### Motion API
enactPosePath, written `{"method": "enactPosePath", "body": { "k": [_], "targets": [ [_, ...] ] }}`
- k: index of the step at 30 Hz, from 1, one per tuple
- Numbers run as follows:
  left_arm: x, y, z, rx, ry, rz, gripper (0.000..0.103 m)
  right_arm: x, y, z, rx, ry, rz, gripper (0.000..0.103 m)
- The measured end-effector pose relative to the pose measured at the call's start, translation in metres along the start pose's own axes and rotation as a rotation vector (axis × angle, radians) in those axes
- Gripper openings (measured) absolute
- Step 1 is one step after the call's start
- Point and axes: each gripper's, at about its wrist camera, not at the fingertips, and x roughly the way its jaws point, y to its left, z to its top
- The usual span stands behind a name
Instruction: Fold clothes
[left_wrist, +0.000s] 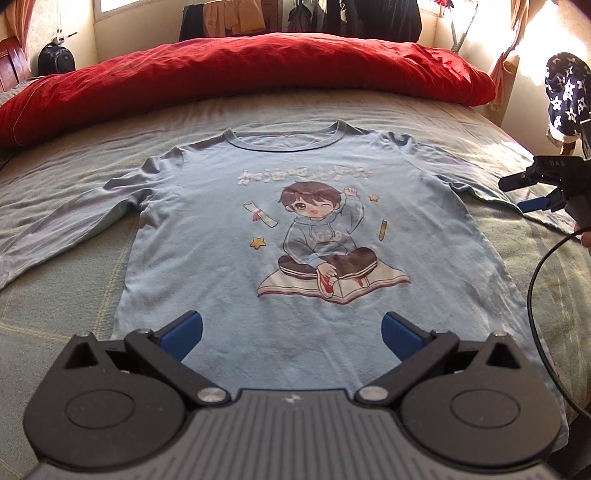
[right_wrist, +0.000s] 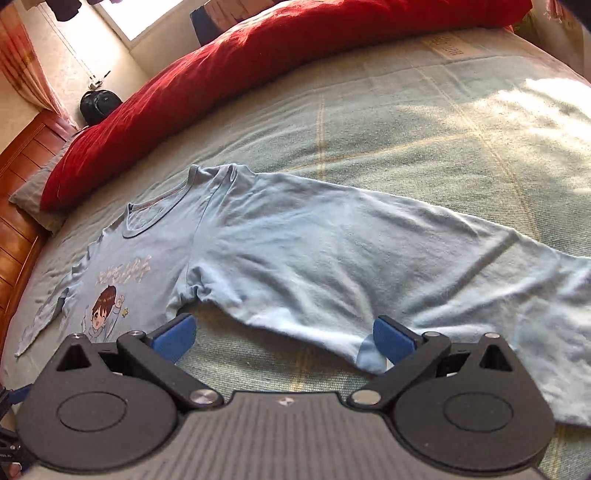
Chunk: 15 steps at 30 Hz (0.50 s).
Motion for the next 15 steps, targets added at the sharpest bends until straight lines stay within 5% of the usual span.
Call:
{"method": "enactPosePath", "body": {
  "k": [7,11,15],
  "targets": [
    [-0.007,-0.012,-0.002,0.005,0.005,0.002,0.102,0.007,0.016,0.013,0.055,-0.047,0.069,0.103],
    [-0.009,-0.013,-0.004,0.006,0.025,-0.001,0.102,0.017,0.020,-0.011,0.049,-0.050,0.065,0.103],
    [-0.009,-0.018,-0.005,0.026,0.041,0.016,0.102,-0.011,0.005,-0.014,0.087,-0.057,0.110,0.103]
  ]
}}
